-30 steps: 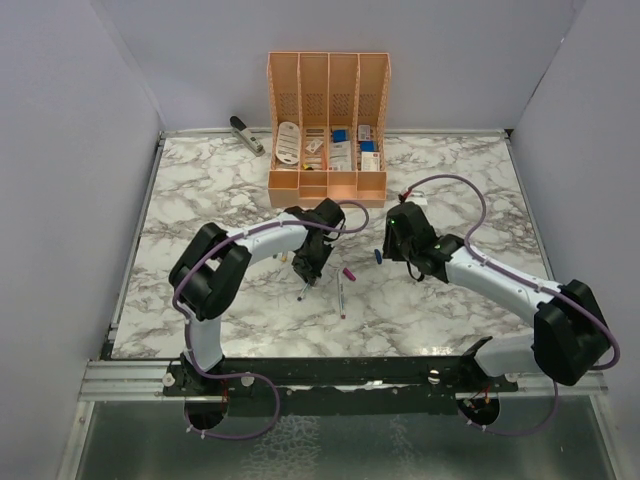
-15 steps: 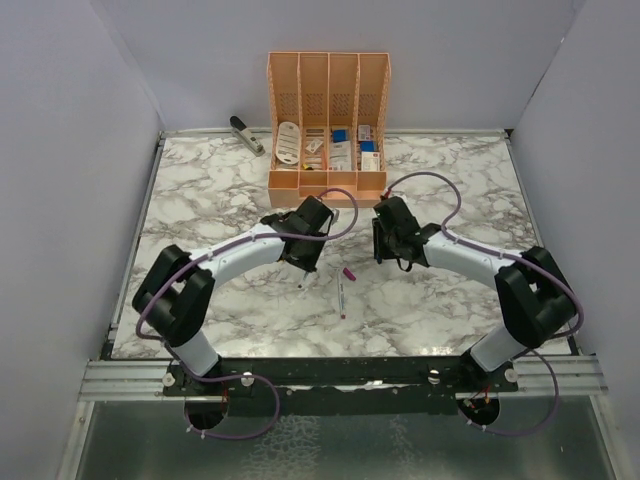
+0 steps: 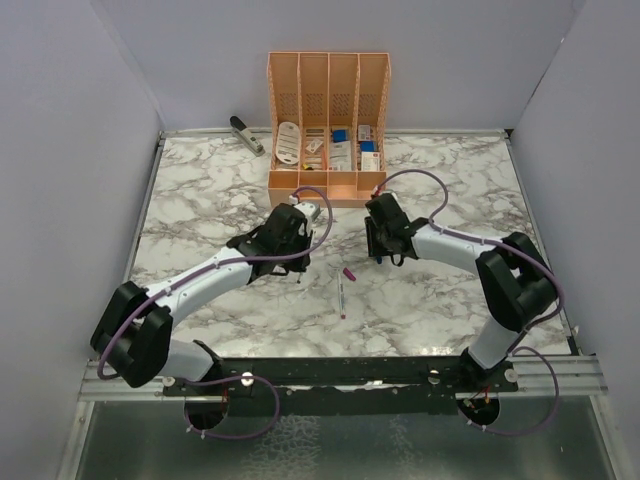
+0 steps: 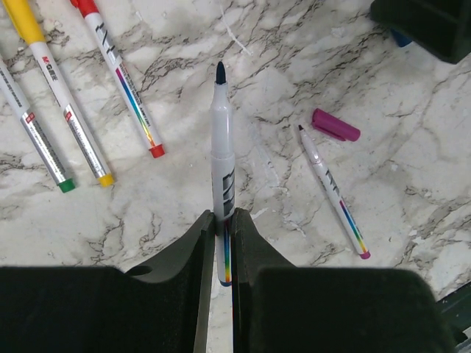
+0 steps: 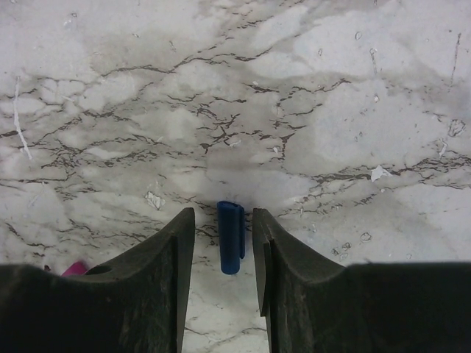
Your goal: Insert the pens into the pen caps
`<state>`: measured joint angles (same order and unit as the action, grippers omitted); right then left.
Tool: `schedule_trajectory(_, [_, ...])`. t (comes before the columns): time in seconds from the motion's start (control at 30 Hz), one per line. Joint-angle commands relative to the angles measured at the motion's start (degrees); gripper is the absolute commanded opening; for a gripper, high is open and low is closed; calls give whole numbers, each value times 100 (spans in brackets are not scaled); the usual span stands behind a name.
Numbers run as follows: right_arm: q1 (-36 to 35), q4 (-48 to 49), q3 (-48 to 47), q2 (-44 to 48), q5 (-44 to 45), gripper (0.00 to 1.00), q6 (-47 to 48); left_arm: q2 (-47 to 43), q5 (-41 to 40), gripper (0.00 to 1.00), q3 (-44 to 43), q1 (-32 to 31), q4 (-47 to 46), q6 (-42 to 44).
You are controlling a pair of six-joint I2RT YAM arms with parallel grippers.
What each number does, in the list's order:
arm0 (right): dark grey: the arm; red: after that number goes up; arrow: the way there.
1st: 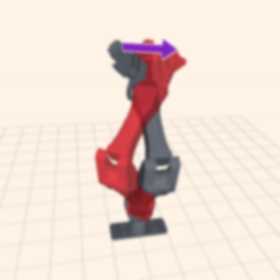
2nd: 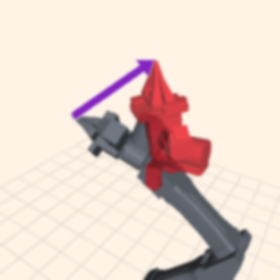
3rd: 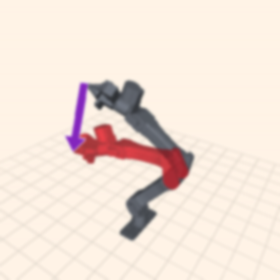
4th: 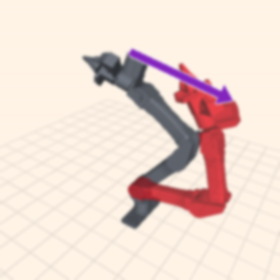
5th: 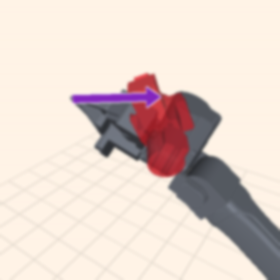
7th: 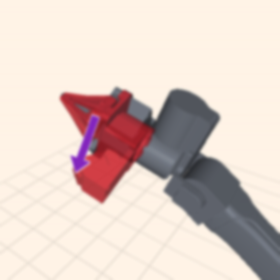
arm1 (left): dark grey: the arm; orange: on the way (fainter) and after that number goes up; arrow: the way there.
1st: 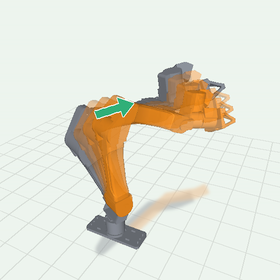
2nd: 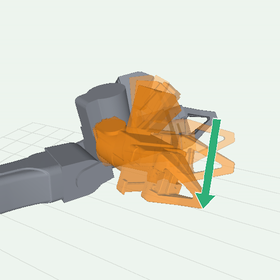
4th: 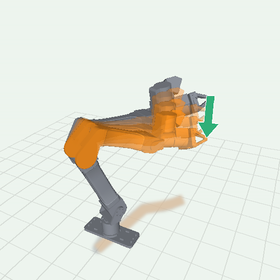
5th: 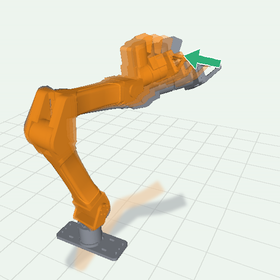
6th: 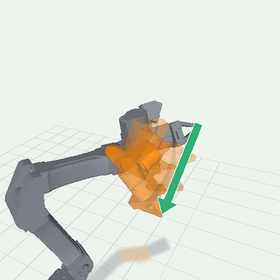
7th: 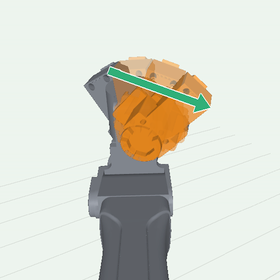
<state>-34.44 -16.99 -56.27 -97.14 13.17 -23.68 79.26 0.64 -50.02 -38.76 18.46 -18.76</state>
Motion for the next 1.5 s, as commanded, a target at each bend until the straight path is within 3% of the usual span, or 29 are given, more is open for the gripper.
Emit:
schedule_trajectory(0.0, [7,-129,-204,-237,74,37,3,-445,318,0,137,44,-713,-101])
schedule_trajectory(0.37, [7,-307,-148,-374,93,35,-125,-700,469,0,352,53,-1167,-136])
schedule_trajectory(0.53, [7,-432,-162,-481,9,21,-229,-671,490,0,315,53,-1213,-141])
schedule_trajectory(0.7, [12,-795,-258,-590,21,1,-426,-675,480,0,291,62,-1224,-111])
schedule_trajectory(1.13, [15,-818,-908,-101,107,1,-224,-536,1172,0,243,115,-1818,121])
schedule_trajectory(1.3, [58,29,-867,680,124,1,-39,-587,1510,0,323,123,-2110,143])
schedule_trajectory(1.47, [95,1917,52,1969,-41,1,152,-666,1930,0,361,123,-2467,129])
